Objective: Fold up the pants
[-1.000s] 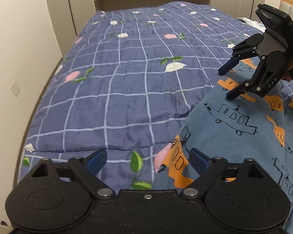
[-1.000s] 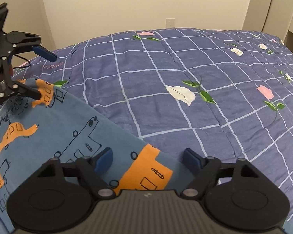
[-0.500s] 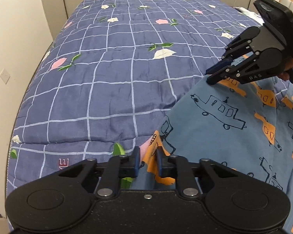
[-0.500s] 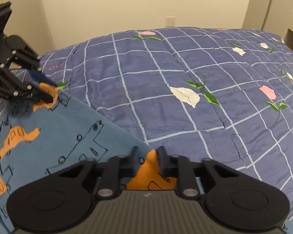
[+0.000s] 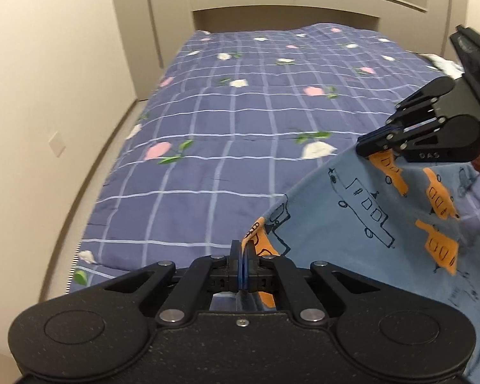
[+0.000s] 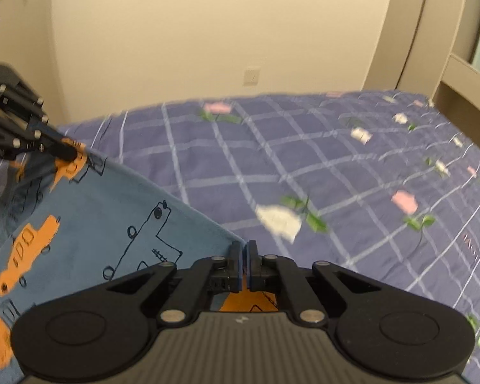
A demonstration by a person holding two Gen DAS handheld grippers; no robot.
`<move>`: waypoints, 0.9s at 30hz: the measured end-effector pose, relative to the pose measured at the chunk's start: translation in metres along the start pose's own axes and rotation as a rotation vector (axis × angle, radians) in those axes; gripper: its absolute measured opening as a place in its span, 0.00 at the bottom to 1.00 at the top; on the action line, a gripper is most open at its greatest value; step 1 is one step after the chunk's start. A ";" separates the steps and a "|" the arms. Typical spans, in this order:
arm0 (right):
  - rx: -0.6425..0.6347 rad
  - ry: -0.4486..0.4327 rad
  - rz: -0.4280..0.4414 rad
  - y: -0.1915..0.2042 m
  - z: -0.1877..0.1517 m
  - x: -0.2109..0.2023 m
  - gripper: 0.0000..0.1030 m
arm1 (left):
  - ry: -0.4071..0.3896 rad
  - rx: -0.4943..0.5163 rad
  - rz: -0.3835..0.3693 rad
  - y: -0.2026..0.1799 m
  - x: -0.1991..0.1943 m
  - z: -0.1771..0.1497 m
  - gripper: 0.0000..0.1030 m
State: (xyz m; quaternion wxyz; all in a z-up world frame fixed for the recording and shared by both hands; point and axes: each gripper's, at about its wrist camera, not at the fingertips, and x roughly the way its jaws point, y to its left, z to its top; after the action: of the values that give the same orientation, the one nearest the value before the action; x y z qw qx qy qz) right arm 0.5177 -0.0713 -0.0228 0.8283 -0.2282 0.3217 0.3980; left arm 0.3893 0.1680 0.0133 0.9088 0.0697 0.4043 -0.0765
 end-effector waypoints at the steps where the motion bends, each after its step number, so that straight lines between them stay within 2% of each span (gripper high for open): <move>1: 0.006 -0.010 -0.005 -0.001 0.006 0.004 0.02 | 0.009 -0.006 0.004 0.002 0.004 0.000 0.00; 5: -0.009 0.021 -0.005 0.000 0.014 0.030 0.02 | 0.068 -0.031 0.001 0.009 0.024 -0.010 0.00; 9: -0.003 0.057 0.021 0.001 0.007 0.048 0.05 | 0.080 -0.049 -0.019 0.014 0.032 -0.018 0.01; 11: 0.027 0.053 0.048 -0.005 0.005 0.047 0.21 | 0.080 -0.052 -0.025 0.015 0.035 -0.018 0.02; 12: 0.045 0.045 0.071 -0.009 0.004 0.046 0.40 | 0.081 -0.054 -0.029 0.016 0.035 -0.018 0.02; 13: 0.056 0.037 0.079 -0.012 0.002 0.043 0.47 | 0.082 -0.057 -0.032 0.017 0.036 -0.017 0.02; 17: 0.072 0.036 0.075 -0.018 0.004 0.045 0.46 | 0.081 -0.057 -0.032 0.018 0.036 -0.017 0.02; 20: 0.084 0.069 0.089 -0.019 0.001 0.056 0.46 | 0.074 -0.052 -0.029 0.015 0.035 -0.016 0.01; 21: 0.087 0.081 0.089 -0.018 0.000 0.059 0.36 | 0.068 -0.051 -0.029 0.014 0.033 -0.016 0.01; 22: 0.090 0.083 0.096 -0.016 -0.002 0.060 0.14 | 0.063 -0.048 -0.027 0.012 0.031 -0.016 0.00; 24: 0.087 0.077 0.102 -0.012 -0.003 0.055 0.06 | 0.048 -0.040 -0.024 0.009 0.025 -0.015 0.00; 27: 0.042 0.057 0.061 -0.001 -0.004 0.041 0.03 | 0.028 -0.040 -0.021 0.003 0.012 -0.015 0.00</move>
State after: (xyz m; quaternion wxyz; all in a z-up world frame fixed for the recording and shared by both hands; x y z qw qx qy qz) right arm 0.5370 -0.0530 -0.0546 0.8109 -0.2121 0.3602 0.4096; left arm 0.3873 0.1732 -0.0057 0.9033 0.0485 0.4192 -0.0772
